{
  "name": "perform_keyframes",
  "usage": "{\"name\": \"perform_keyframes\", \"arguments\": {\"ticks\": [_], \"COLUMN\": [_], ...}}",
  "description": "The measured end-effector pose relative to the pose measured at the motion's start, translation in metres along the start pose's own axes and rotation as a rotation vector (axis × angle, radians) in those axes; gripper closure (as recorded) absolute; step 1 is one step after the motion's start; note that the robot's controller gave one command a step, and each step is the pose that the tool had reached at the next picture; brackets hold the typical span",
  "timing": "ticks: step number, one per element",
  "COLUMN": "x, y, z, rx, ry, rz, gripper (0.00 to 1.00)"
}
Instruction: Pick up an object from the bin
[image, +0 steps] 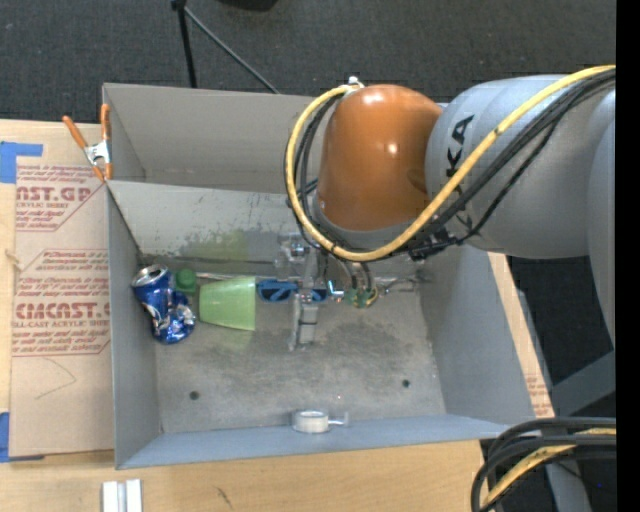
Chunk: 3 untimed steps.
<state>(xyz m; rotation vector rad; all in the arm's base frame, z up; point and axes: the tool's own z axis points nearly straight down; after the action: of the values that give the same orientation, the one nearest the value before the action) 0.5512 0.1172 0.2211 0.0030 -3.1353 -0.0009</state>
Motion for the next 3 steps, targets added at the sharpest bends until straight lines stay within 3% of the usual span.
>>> {"name": "perform_keyframes", "arguments": {"ticks": [1,2,3], "x": [-0.030,-0.027,-0.020], "y": [-0.008,0.080,0.106], "z": [0.096,0.139,0.145], "rx": [0.001,-0.003,0.001], "ry": [-0.001,-0.006,-0.009], "rz": [0.122,0.013,-0.360], "gripper": [0.00,0.00,0.00]}}
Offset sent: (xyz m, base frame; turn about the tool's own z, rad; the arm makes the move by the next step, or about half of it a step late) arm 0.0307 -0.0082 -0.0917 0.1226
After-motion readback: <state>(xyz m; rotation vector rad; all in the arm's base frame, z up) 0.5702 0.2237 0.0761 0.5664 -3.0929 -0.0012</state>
